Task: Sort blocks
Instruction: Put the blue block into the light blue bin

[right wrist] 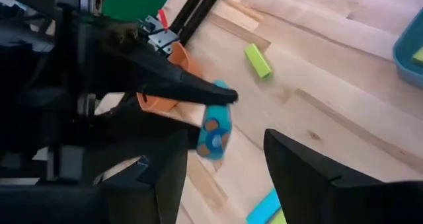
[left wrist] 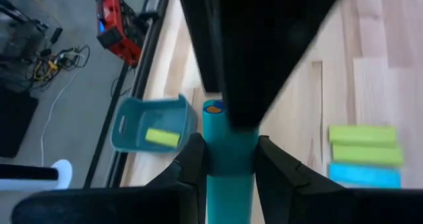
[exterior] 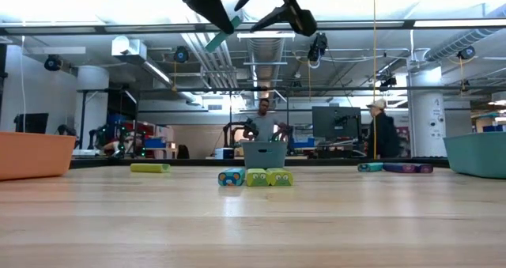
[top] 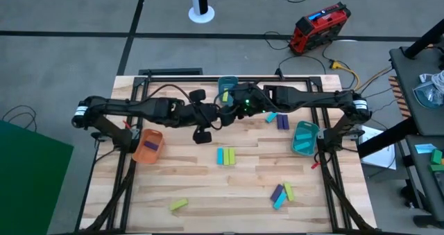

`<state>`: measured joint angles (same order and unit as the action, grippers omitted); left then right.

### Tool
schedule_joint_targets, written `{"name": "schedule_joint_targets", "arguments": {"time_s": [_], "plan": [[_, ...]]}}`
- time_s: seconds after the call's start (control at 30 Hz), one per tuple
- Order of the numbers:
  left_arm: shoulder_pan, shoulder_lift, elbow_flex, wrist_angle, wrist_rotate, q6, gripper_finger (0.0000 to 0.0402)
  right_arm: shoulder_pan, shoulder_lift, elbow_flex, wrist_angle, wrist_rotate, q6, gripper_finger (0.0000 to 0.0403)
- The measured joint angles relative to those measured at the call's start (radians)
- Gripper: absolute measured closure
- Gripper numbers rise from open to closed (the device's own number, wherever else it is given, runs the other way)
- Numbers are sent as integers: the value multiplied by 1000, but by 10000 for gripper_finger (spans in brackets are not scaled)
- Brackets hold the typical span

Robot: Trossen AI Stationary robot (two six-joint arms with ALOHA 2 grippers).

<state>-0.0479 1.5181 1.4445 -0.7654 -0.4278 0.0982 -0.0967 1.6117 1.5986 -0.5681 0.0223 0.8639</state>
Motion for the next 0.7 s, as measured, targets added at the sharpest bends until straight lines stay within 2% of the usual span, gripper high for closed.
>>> {"name": "schedule_joint_targets", "arguments": {"time_s": [0.23,0.4,0.5,0.6,0.67,0.7], "plan": [[0,2,23,42,1,-24,335,-2,11,2,21,2,0,223],[0,2,24,38,1,-26,335,-3,11,2,28,3,-10,246],[0,2,24,40,1,-29,335,-7,11,2,28,1,-10,274],[0,2,24,41,0,-28,335,-8,11,2,30,-2,-28,320],[0,2,24,41,-12,-29,324,-9,11,2,30,1,-38,351],[0,2,24,40,-15,-28,316,-9,11,2,30,2,-48,355]]}}
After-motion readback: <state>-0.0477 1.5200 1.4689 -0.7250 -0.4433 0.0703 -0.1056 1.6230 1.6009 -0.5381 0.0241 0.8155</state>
